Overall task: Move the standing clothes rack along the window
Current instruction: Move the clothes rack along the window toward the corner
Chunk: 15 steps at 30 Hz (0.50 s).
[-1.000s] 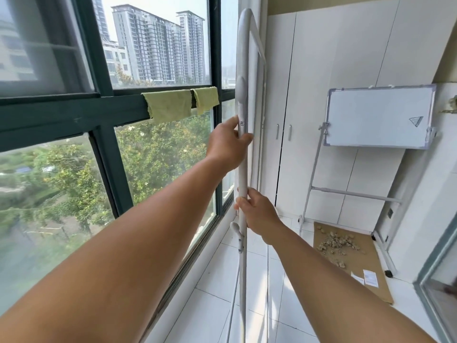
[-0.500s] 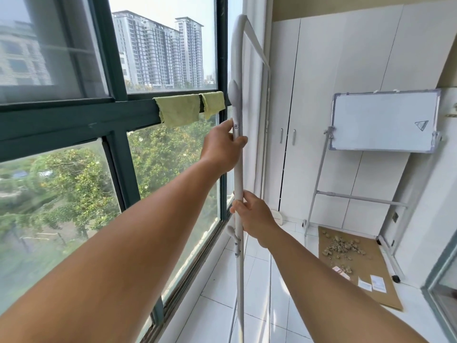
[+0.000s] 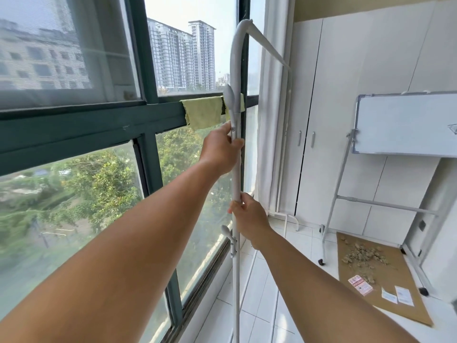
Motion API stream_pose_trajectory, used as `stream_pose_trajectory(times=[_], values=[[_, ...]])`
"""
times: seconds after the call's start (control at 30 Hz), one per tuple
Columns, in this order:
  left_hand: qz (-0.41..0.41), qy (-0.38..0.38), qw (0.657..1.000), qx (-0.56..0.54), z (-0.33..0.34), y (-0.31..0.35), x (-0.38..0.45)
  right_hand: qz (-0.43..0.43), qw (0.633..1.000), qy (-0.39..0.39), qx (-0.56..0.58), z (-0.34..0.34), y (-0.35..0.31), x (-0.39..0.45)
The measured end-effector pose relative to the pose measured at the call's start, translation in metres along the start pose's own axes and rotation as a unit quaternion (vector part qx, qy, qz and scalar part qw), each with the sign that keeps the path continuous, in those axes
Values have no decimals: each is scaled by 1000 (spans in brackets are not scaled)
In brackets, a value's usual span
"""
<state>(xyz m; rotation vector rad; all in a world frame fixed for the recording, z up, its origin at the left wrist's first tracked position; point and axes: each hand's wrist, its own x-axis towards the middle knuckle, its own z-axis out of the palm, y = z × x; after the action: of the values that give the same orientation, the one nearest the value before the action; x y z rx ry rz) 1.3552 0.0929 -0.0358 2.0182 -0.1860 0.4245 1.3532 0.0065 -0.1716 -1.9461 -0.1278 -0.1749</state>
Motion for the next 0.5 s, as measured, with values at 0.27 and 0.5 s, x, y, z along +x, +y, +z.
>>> stream_pose_trajectory(times=[0.27,0.5], values=[[2,16,1000,11,-32,-24,17,4,1000,13,1,44,-8,21],[-4,29,999,24,-57,-41,30,0,1000,12,28,77,-19,33]])
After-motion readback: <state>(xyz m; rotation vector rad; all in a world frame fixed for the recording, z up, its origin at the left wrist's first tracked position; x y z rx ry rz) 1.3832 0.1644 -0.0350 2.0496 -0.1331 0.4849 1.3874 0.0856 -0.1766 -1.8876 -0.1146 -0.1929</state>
